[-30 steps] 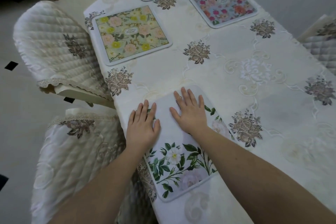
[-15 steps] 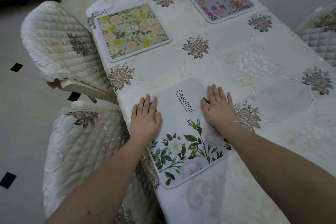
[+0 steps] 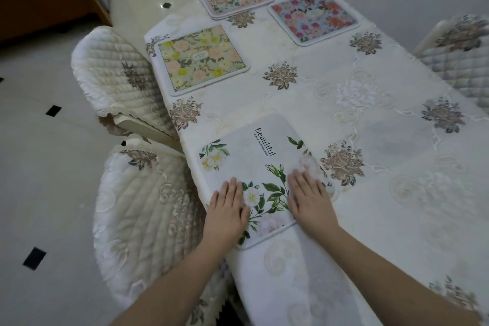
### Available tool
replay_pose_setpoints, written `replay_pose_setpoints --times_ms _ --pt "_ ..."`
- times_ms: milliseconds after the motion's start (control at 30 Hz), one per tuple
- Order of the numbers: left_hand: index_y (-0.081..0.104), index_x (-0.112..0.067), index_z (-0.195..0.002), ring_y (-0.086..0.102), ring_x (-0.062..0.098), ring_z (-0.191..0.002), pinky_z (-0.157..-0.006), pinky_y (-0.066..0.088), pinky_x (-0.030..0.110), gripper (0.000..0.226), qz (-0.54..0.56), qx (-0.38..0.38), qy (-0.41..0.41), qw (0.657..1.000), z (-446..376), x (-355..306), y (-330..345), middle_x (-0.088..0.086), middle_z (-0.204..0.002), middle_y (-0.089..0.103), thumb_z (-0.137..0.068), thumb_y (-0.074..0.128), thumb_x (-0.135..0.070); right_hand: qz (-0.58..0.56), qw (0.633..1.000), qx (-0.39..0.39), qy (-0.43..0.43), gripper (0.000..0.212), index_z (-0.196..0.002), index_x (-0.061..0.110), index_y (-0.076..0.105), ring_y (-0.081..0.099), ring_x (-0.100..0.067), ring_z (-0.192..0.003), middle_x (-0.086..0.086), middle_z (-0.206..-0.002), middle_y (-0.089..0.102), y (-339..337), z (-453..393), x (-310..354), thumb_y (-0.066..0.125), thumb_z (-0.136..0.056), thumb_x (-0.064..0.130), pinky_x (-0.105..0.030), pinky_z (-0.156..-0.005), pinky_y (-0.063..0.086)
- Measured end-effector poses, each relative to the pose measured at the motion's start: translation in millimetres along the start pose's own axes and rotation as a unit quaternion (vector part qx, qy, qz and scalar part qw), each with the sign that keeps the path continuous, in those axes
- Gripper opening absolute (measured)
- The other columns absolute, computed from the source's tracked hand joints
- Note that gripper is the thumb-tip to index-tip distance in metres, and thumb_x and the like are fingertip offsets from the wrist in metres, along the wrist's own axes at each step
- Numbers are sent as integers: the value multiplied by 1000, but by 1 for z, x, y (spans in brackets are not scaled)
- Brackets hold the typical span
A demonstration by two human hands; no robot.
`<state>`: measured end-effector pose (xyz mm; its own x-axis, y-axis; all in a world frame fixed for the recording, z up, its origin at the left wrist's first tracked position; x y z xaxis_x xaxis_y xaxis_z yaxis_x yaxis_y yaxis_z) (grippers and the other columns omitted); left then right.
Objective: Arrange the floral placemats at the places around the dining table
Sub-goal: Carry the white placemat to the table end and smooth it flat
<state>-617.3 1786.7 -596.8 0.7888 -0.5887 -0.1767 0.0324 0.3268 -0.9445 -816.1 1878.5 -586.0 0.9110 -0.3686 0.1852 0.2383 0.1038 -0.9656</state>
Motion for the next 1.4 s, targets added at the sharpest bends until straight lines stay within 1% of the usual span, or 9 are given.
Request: replay_pose_setpoints --times_ms 67,167,200,300,333,667,833,1033,1400 --pt "10 -18 -159 8 22 -154 -122 2 40 65 -27 7 30 999 19 -13 0 -1 -165 3 -104 23 -48 -8 999 28 -20 59 -158 22 13 1 -19 -154 3 -166 8 9 19 15 23 -104 44 -37 -121 -3" --pt "42 -17 -151 39 23 -144 -114 33 46 62 -47 0 51 998 44 -29 -5 2 -158 36 -99 27 -47 -25 997 61 -49 59 -157 18 22 8 -21 -153 -2 -166 15 15 40 40 29 -104 43 -38 -122 8" --pt "40 -17 -152 37 23 -145 -115 33 46 62 -46 9 48 998 51 -30 -4 2 -159 34 -99 26 -48 -31 996 64 -60 58 -156 18 25 11 -21 -153 -3 -165 18 15 46 47 30 -104 43 -39 -122 11" --pt "5 -20 -160 2 20 -155 -123 6 41 65 -53 68 24 996 59 -27 8 0 -168 0 -104 18 -51 -32 994 75 -75 57 -157 19 23 8 -19 -153 -2 -166 15 17 54 56 27 -105 42 -37 -122 12" --pt "1 -19 -160 -1 19 -155 -123 2 41 66 -57 78 13 995 60 -26 8 1 -168 -4 -104 17 -51 -28 993 80 -79 57 -157 20 21 7 -19 -153 -2 -166 13 17 53 56 26 -105 42 -36 -122 11" --pt "25 -15 -156 29 26 -147 -117 24 42 62 -97 85 -34 991 89 -23 -23 10 -162 29 -104 24 -49 -5 986 137 -97 57 -158 19 17 10 -21 -153 -5 -167 10 0 52 58 24 -105 40 -38 -122 12" --pt "14 -11 -159 9 19 -154 -122 9 41 67 -85 78 -39 993 112 -14 -51 7 -167 13 -105 21 -51 -1 986 143 -86 61 -157 14 17 15 -22 -152 -6 -166 13 -29 55 73 31 -103 40 -41 -121 18" --pt "15 -24 -159 3 14 -154 -122 -2 40 64 -40 -13 -77 996 147 8 -110 -3 -168 10 -104 12 -55 -18 991 92 -96 61 -157 21 18 21 -20 -150 -2 -165 17 -80 70 103 30 -103 47 -41 -118 23" --pt "2 -31 -159 -12 13 -153 -121 -14 42 76 -42 -91 -136 986 254 99 -146 -8 -168 -1 -90 -9 -60 28 986 34 -159 61 -158 23 13 12 -17 -152 2 -166 15 -112 128 238 21 -104 50 -38 -121 11"
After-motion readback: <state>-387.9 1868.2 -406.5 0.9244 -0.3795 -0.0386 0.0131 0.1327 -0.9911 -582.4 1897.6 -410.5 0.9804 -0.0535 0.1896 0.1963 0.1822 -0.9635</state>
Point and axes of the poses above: each hand's wrist, its own z-axis away from the middle knuckle, its own y-axis out of the palm, x = y × z, the point moved 7 cm from there along -z, towards the middle knuckle
